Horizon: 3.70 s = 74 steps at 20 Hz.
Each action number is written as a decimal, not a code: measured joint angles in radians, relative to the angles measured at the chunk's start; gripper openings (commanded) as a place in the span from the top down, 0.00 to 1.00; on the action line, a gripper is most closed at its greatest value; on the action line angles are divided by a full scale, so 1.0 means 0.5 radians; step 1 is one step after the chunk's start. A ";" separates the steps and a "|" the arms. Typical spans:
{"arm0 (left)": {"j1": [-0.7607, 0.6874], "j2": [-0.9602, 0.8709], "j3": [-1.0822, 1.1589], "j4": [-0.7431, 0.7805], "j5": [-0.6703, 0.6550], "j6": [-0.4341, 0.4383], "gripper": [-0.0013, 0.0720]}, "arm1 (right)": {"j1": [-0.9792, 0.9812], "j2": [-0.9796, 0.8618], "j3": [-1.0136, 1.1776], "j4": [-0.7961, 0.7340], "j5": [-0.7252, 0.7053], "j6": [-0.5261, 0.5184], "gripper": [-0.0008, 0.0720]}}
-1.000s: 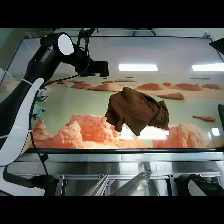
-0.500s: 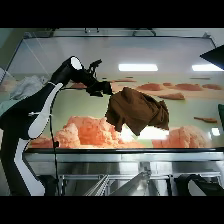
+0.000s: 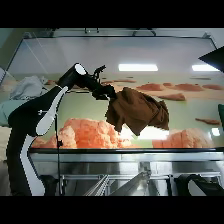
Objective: Fold the shirts.
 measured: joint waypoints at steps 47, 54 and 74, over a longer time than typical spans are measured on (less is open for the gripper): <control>0.441 1.249 0.031 0.285 0.371 -0.021 0.96 | -0.178 0.105 -0.804 -0.043 -0.874 -0.259 0.96; 0.352 2.026 0.348 0.293 0.473 0.014 0.96 | -0.408 0.534 0.052 -0.230 -0.535 -0.138 0.96; 0.352 1.345 -0.839 0.894 0.541 -0.500 0.03 | -0.200 -0.500 -0.419 -0.373 -0.486 0.140 0.33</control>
